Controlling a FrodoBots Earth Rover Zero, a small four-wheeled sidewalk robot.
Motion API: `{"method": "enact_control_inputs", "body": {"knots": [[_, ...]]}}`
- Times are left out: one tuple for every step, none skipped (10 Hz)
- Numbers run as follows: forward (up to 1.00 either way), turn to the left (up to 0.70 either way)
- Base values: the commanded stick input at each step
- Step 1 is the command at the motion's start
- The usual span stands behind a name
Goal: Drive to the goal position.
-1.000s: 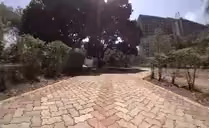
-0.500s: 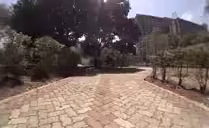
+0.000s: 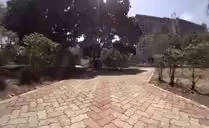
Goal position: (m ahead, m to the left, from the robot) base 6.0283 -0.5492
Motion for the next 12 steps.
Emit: {"method": "enact_control_inputs", "body": {"knots": [[1.0, 0.0], [1.0, 0.0], [1.0, 0.0], [1.0, 0.0], [1.0, 0.0], [1.0, 0.0], [1.0, 0.0], [1.0, 0.0], [1.0, -0.12], [1.0, -0.26], [1.0, -0.3], [1.0, -0.3]]}}
